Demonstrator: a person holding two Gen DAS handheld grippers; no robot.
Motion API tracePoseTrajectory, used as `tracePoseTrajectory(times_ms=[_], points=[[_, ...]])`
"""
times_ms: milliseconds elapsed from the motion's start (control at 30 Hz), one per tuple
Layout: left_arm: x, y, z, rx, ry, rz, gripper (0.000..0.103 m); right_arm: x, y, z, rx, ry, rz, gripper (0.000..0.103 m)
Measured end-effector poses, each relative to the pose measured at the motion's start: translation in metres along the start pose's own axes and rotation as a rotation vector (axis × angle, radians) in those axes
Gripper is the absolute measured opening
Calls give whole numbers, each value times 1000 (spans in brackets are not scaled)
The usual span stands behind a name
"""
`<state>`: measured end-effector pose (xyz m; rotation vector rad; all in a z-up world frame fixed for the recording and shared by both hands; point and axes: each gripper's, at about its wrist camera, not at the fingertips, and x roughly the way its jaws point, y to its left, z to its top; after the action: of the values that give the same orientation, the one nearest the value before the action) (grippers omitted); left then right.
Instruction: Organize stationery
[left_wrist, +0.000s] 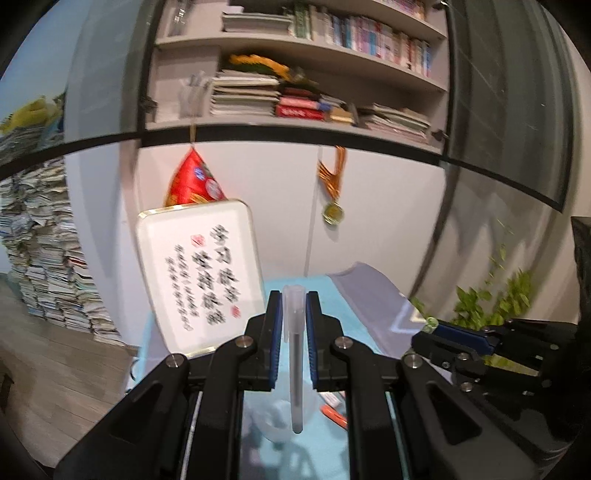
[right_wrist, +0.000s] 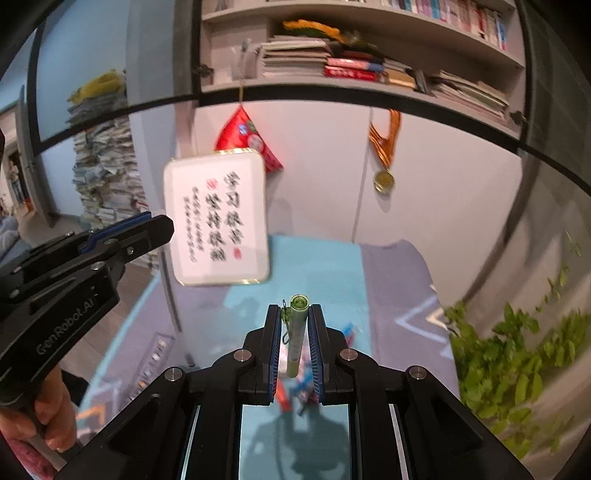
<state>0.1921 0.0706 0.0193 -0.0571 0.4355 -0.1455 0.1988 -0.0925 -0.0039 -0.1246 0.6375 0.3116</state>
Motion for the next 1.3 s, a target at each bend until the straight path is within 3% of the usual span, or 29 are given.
tracePoseTrajectory(times_ms=[167,333,600,1300], points=[[1,24,14,-24,-21,44,11,1,12,27,2,-46,26,16],[4,35,14,-50,-31,36,11,11,28,39,-11,-56,70,16],[46,40,-12,-99,70,-17,11,54,34,22,14,59,145,16],[81,54,-58,-146,208,-13,11,94,54,-4,-43,186,122,16]])
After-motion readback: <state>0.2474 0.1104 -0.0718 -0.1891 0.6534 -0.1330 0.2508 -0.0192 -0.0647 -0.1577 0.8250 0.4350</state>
